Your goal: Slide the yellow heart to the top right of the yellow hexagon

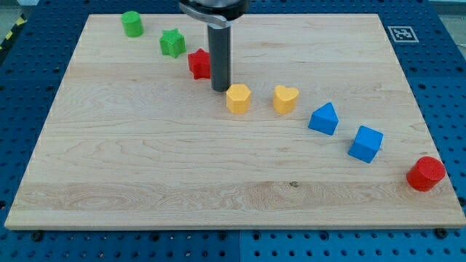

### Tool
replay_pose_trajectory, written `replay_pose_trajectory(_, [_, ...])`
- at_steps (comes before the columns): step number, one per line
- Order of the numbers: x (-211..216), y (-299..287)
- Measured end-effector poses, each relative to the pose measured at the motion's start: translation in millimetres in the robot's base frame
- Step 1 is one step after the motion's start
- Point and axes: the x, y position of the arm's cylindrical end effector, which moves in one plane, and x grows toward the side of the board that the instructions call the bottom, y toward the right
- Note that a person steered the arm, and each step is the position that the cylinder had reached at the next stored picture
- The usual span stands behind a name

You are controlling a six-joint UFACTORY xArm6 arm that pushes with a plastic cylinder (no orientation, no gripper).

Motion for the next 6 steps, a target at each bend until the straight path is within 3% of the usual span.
replay_pose_trajectory(1, [1,-18])
replay_pose_trajectory(2, [40,-18])
replay_pose_trajectory(4, [1,-16])
replay_pose_trajectory(5, [-14,13])
replay_pose_trajectory(6, [-15,83])
